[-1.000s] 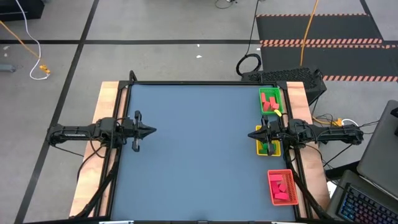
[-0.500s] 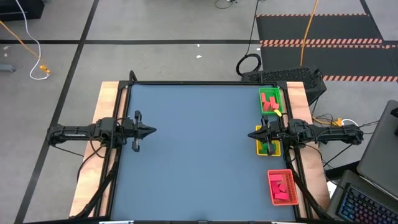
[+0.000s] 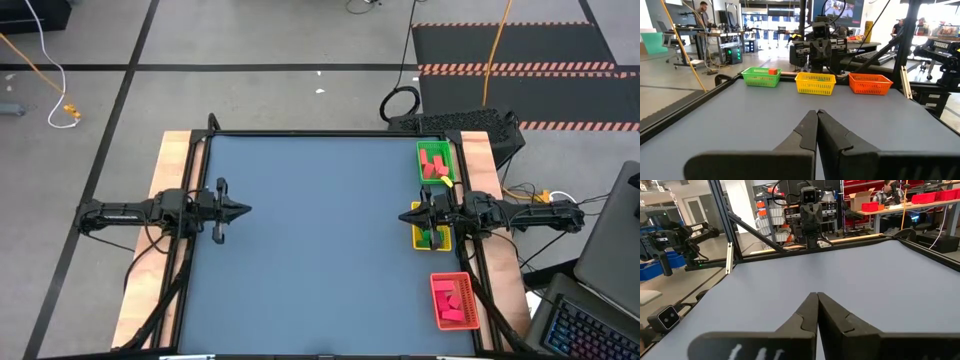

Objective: Sort & place blocks by color
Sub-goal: Return to Home Position

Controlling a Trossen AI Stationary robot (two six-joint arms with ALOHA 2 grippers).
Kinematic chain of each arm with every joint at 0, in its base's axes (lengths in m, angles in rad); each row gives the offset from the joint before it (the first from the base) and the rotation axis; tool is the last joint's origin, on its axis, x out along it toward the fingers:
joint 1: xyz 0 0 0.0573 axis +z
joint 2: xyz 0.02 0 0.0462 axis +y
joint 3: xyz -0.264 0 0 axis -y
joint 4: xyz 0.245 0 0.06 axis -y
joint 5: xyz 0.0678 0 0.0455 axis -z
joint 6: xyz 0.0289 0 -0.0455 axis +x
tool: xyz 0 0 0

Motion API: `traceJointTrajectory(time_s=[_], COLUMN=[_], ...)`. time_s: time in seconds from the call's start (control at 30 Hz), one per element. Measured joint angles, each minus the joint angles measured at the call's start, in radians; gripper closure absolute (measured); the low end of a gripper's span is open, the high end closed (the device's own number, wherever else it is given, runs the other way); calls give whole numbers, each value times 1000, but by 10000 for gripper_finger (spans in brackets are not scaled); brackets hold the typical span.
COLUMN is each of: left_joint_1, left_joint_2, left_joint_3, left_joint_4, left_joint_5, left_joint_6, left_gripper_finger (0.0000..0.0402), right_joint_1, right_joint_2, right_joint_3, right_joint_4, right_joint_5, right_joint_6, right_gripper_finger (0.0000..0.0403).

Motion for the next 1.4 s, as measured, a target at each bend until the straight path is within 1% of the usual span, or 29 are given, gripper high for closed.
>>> traceJointTrajectory(time_s=[1.4], left_joint_1=[0], left_joint_2=[0], left_joint_3=[0], left_joint_4=[0], left_joint_5=[0], left_joint_6=[0], left_gripper_finger=[396], right_joint_1=[0], right_joint_2=[0], right_joint_3=[0], right_joint_4=[0], right_joint_5=[0], right_joint_6=[0], right_gripper_finger=[403])
